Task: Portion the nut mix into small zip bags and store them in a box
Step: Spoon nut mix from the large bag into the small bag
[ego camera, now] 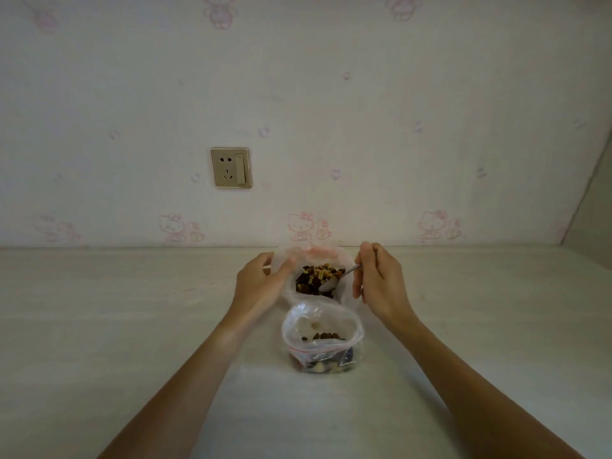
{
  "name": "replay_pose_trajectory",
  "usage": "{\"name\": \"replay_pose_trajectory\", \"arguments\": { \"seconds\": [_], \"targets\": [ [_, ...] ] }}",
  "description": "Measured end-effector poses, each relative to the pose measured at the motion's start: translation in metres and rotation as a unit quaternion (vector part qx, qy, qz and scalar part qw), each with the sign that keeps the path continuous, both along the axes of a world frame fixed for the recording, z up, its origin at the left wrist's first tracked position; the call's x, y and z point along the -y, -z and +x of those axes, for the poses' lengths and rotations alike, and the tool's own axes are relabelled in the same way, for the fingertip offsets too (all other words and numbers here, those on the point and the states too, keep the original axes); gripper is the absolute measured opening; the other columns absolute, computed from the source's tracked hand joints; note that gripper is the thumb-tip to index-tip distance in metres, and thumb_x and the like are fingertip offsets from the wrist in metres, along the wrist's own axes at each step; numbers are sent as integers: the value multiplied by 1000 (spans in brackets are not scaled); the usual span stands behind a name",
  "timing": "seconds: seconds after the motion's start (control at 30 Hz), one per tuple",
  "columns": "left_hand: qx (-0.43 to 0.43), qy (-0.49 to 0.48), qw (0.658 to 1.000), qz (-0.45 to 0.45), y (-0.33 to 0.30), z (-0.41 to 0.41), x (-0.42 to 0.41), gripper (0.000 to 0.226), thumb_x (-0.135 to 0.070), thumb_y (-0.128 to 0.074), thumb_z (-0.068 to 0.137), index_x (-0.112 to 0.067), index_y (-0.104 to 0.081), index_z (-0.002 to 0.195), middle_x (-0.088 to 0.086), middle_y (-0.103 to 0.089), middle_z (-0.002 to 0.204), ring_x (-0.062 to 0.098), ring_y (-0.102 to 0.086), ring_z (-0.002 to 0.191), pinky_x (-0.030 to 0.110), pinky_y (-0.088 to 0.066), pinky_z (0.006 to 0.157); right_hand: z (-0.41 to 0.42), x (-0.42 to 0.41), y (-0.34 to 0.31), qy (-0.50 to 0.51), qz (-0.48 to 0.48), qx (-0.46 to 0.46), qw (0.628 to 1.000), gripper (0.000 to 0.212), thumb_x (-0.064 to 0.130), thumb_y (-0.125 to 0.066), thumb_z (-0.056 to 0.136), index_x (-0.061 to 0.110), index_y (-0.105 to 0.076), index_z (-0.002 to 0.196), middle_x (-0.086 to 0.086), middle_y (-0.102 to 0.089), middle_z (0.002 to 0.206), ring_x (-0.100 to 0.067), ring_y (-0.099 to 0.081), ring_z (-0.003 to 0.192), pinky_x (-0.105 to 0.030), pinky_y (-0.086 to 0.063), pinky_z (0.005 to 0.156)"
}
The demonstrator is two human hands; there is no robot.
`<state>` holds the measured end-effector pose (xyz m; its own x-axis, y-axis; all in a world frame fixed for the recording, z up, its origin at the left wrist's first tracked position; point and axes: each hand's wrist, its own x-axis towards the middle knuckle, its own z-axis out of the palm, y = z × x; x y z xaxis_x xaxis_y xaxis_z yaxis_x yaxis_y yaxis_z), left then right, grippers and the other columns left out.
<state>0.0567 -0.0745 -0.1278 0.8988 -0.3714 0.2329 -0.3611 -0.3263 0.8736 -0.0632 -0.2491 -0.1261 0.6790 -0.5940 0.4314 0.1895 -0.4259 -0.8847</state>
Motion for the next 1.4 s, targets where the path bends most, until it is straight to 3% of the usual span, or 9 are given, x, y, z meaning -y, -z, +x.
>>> {"name": "replay_pose_trajectory", "arguments": {
  "seconds": [0.1,0.23,0.33,0.4,0.57,0.83,1.07,1.27,1.4],
  "targets": [
    [33,-17,999,-14,11,7,3,20,-28,-64,100,-24,-69,118,-21,-68,107,-2,-62,101,8,-41,75,5,4,9,0,-55,8,998,42,32,-35,112,12,-53,80,2,-52,55,-14,-48,50,-36,-45,53],
    [77,-45,996,-14,20,10,2,22,-6,-56,101,-14,-69,117,-9,-70,108,6,-64,102,5,-43,76,7,3,14,-37,-59,-17,997,39,29,-37,111,12,-57,82,7,-60,58,-6,-55,52,-21,-47,53],
    [101,-36,994,-22,21,7,5,23,1,-55,100,-15,-67,110,-18,-65,100,-12,-61,93,-2,-41,77,8,-3,15,-81,32,-27,996,36,22,-40,111,5,-60,86,-1,-66,66,-5,-59,53,-16,-49,53],
    [107,-25,993,-33,21,6,7,25,3,-55,100,-17,-66,110,-20,-64,101,-17,-60,94,-3,-41,79,8,-2,15,-89,54,-35,994,37,21,-40,111,0,-62,90,-3,-69,67,-9,-62,54,-18,-50,52],
    [101,-9,994,-52,21,5,6,28,4,-54,100,-10,-68,120,-4,-71,112,5,-64,105,12,-49,91,6,1,14,-86,97,-76,989,34,22,-41,111,4,-67,98,-8,-76,75,-15,-61,51,-20,-44,43],
    [93,-7,993,-67,20,5,7,29,5,-53,100,-12,-69,118,-11,-68,107,-14,-59,98,-2,-42,81,3,-11,5,-101,264,-64,957,36,18,-39,112,-8,-63,107,-13,-71,70,-15,-52,42,-23,-42,42],
    [78,-47,993,-80,17,8,5,28,1,-55,98,-13,-73,115,-7,-74,108,1,-66,100,3,-46,77,-1,-11,2,-75,304,-28,949,37,22,-40,112,-1,-63,96,-14,-67,65,-17,-50,39,-20,-37,36],
    [51,-47,994,-85,14,9,-3,23,-14,-75,92,-27,-71,110,-23,-68,103,-18,-60,94,2,-45,70,-5,-1,3,-31,239,-25,970,38,27,-38,112,7,-61,91,-8,-66,65,-19,-52,44,-26,-31,38],
    [71,-53,993,-75,10,6,-13,36,-23,-83,86,-24,-67,118,-18,-66,115,-4,-61,106,15,-47,87,-11,0,2,-26,234,-3,972,38,28,-38,111,7,-61,89,-9,-65,65,-22,-52,45,-26,-30,40]
  ]
}}
